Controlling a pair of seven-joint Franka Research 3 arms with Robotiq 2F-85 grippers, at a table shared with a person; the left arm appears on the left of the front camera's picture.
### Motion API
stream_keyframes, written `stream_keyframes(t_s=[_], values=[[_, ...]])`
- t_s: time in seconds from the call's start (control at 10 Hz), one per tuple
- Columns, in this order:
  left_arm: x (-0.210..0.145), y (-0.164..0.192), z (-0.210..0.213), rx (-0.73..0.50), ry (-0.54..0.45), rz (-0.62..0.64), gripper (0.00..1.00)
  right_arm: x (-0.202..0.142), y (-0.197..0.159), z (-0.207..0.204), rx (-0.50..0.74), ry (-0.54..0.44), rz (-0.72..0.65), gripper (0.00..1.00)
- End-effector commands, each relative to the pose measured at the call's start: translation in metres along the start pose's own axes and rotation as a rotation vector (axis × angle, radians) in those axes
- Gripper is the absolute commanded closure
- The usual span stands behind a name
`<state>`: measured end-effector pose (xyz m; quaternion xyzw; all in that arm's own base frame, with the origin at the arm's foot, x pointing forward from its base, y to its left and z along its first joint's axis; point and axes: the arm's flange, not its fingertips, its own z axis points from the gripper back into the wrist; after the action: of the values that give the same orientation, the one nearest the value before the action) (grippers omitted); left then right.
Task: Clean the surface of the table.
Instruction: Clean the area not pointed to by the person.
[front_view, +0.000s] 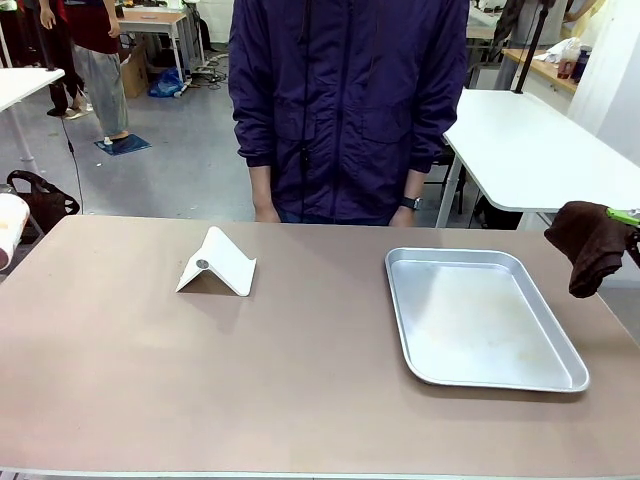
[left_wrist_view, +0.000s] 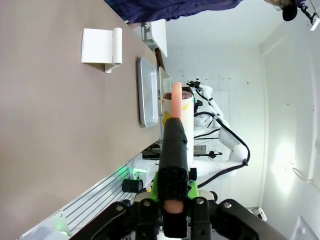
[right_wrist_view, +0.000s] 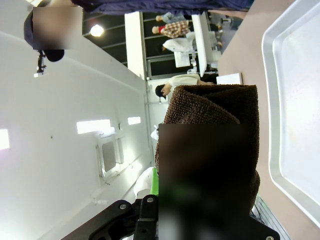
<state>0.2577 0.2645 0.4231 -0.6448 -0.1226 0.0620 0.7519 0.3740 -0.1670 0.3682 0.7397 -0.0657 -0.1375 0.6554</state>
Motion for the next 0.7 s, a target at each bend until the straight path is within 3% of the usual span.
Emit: stream_keyframes(t_s=[0.0,0.6], values=[[0.0043,-0.005,-0.0035,0.018,-0.003,-0.004,0.78,-0.0043,0.0047,-0.0021,0.002,0.002,0.01,0.91],[0.0043,-0.005,-0.0035,0.018,-0.003,-0.004,0.78,-0.0043,0.0047,-0.0021,0.002,0.002,0.01,0.91]])
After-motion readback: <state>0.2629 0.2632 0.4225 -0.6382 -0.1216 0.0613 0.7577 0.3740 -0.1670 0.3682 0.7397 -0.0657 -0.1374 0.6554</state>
